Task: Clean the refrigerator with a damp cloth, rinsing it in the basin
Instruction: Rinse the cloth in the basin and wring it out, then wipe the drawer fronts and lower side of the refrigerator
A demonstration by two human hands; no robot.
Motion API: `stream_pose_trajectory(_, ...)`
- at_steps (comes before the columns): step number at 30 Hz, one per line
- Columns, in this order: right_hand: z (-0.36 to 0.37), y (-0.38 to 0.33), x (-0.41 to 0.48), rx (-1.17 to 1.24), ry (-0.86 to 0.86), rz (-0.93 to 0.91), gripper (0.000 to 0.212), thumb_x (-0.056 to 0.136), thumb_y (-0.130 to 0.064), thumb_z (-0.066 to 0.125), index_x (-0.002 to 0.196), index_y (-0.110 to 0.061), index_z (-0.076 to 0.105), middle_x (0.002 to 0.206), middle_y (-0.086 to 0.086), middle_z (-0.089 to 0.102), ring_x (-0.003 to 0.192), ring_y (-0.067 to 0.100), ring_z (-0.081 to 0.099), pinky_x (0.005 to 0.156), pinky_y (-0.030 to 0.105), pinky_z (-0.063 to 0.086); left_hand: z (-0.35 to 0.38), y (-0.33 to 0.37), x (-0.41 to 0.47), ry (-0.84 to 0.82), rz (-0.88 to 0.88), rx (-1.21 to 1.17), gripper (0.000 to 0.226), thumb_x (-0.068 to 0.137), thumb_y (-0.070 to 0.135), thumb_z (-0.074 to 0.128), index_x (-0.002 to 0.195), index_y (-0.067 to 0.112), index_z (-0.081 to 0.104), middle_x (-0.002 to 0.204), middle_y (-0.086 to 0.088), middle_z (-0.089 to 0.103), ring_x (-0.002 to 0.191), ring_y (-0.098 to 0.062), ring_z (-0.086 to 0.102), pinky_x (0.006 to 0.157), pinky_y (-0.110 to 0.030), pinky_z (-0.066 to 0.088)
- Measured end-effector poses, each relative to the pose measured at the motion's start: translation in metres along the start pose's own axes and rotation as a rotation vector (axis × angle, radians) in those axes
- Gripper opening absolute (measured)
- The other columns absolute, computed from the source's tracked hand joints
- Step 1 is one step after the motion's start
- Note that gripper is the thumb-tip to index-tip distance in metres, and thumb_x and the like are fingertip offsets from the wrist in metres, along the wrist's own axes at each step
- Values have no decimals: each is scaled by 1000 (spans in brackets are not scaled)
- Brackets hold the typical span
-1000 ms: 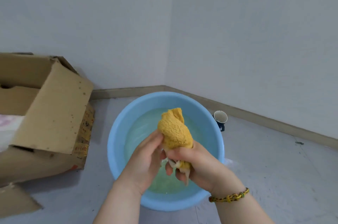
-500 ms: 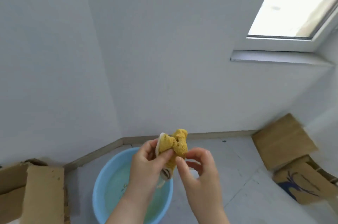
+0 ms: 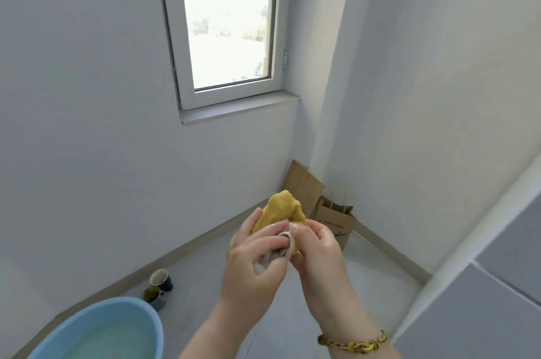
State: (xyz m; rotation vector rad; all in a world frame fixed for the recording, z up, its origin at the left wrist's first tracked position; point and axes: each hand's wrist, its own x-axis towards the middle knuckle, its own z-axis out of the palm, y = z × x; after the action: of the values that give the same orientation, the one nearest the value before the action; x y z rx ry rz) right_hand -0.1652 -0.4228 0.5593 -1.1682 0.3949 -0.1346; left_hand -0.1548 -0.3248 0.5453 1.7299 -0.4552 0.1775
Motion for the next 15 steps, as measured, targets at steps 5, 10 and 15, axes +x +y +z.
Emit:
stream_pose_trajectory(5, -118, -45, -21, -68, 121, -121, 22, 84, 6, 47, 103, -1, 56, 92, 17, 61, 80, 24, 57, 70, 34, 47, 95, 43, -7, 25, -137, -315, 21, 63, 15, 54, 57, 27, 70, 81, 13, 72, 95, -1, 61, 80, -18, 46)
stream_pose_trajectory(10, -194, -73, -45, -115, 209, -179, 21, 85, 6, 46, 93, -8, 60, 85, 11, 66, 79, 23, 62, 67, 30, 51, 170, 77, -7, -31, -252, -85, 37, 77, 18, 70, 101, 29, 45, 111, 4, 46, 91, -14, 49, 73, -23, 42)
stream_pose_trajectory(15, -235, -82, -58, -97, 361, -233, 19, 90, -6, 48, 98, -22, 53, 97, 6, 61, 82, 15, 60, 58, 20, 47, 211, 85, -16, -293, -216, 2, 11, 83, 29, 62, 73, 32, 57, 82, -1, 63, 74, -13, 56, 62, -18, 43)
